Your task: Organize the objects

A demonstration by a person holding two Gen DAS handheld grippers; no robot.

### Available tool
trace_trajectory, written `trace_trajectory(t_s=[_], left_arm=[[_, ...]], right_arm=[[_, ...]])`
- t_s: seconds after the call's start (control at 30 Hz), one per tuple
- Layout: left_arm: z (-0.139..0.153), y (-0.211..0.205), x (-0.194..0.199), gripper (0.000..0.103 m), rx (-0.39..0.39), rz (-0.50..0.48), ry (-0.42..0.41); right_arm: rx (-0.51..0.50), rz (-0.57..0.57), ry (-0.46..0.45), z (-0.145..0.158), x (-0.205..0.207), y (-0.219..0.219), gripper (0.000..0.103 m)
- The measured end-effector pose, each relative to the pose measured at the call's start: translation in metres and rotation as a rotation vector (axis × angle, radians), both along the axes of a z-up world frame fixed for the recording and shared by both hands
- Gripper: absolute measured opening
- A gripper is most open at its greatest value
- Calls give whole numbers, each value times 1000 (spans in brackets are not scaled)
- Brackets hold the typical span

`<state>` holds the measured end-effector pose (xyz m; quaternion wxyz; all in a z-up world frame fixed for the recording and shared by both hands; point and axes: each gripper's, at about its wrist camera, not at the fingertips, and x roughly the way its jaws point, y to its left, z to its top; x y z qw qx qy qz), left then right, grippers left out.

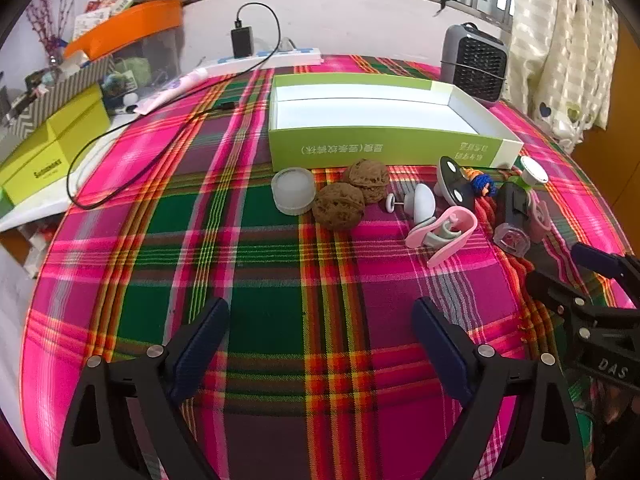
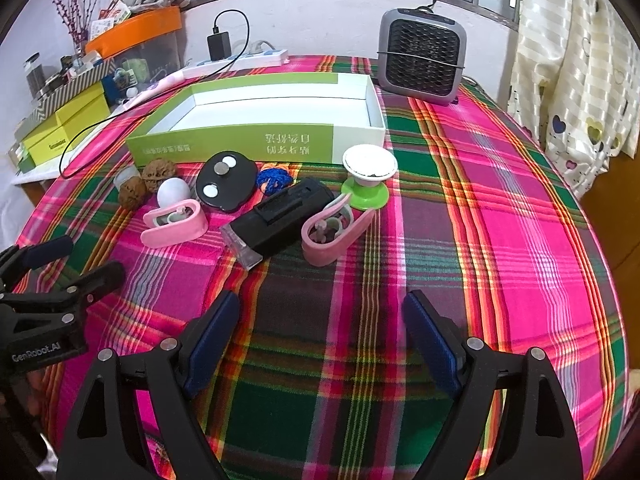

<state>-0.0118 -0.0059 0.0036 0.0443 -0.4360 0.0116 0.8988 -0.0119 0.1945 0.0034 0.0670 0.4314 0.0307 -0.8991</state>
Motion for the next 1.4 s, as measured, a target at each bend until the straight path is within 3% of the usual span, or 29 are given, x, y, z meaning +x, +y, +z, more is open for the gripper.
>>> trace_trajectory(t_s=[0.13, 0.3, 0.4, 0.7, 1.23, 1.4], left_arm=[[4, -9, -8, 88, 64, -17, -10], [4, -13, -16, 87, 71, -38, -11], [6, -21, -22, 86, 117, -37, -7], [9, -31, -42, 85, 121, -22, 1], [7, -29, -49, 83, 156, -38, -7], [8, -26, -49, 82, 162, -49, -2]], right_arm=[[-22, -10, -5, 1, -5, 6, 81], [-34, -16, -13, 2, -13, 11, 77], [-31, -20, -17, 2, -20, 11, 74], [-50, -34, -21, 4, -29, 14, 65], [-36, -84, -5, 5, -30, 26, 27], [-31, -82, -2, 5, -30, 27, 23]])
